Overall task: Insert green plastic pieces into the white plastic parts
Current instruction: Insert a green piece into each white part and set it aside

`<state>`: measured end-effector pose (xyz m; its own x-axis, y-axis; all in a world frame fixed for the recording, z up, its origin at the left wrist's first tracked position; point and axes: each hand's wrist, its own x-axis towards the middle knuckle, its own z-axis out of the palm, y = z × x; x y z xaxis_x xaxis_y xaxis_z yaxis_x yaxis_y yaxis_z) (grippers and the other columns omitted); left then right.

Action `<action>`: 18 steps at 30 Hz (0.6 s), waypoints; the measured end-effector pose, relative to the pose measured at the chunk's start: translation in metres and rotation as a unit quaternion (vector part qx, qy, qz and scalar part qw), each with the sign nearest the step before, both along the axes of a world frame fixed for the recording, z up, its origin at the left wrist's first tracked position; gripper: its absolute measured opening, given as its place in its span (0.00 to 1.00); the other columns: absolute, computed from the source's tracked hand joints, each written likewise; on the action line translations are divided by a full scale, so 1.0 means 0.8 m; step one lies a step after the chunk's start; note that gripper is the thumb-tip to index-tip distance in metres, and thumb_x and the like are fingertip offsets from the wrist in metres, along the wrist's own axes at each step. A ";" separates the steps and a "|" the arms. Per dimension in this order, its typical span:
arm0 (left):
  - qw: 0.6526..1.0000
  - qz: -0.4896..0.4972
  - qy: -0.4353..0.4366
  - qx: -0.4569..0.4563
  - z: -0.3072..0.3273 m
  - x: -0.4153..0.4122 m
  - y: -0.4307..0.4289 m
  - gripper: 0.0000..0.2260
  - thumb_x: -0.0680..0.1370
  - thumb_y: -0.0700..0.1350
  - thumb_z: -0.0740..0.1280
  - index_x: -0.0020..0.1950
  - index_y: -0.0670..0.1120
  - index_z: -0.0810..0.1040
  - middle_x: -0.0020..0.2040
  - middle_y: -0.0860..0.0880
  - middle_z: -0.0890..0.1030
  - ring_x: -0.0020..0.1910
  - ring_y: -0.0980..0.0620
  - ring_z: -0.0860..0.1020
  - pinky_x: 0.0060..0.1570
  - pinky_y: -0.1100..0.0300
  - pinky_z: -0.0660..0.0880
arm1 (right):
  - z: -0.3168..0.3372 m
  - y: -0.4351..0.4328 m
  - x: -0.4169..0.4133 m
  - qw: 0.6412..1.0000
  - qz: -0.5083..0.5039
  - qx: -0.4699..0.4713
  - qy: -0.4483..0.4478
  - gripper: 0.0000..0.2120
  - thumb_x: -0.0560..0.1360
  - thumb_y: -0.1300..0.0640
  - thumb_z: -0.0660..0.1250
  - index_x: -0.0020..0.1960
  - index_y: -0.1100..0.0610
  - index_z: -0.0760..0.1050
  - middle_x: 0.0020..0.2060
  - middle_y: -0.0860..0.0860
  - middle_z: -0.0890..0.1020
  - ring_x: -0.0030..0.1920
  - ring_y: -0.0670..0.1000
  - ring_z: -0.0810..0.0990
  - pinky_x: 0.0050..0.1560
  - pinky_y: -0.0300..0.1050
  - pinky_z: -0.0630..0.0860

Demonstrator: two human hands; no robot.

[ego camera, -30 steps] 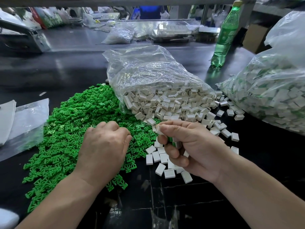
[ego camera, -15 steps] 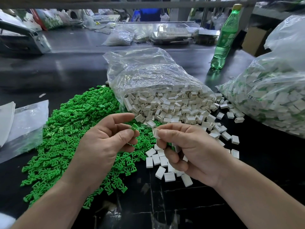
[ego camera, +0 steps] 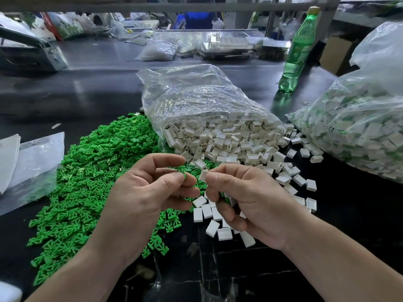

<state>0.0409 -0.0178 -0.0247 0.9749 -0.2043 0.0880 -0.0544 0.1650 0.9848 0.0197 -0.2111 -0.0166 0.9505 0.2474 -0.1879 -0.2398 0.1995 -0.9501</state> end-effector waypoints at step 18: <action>1.000 -0.024 0.019 0.008 0.000 -0.010 -0.004 0.06 0.72 0.50 0.71 0.43 0.48 0.83 0.39 0.43 0.81 0.34 0.48 0.79 0.32 0.60 0.76 | -0.003 0.002 -0.005 0.989 0.008 -0.108 -0.103 0.09 0.75 0.46 0.71 0.43 0.51 0.80 0.31 0.49 0.77 0.25 0.47 0.72 0.21 0.38 0.66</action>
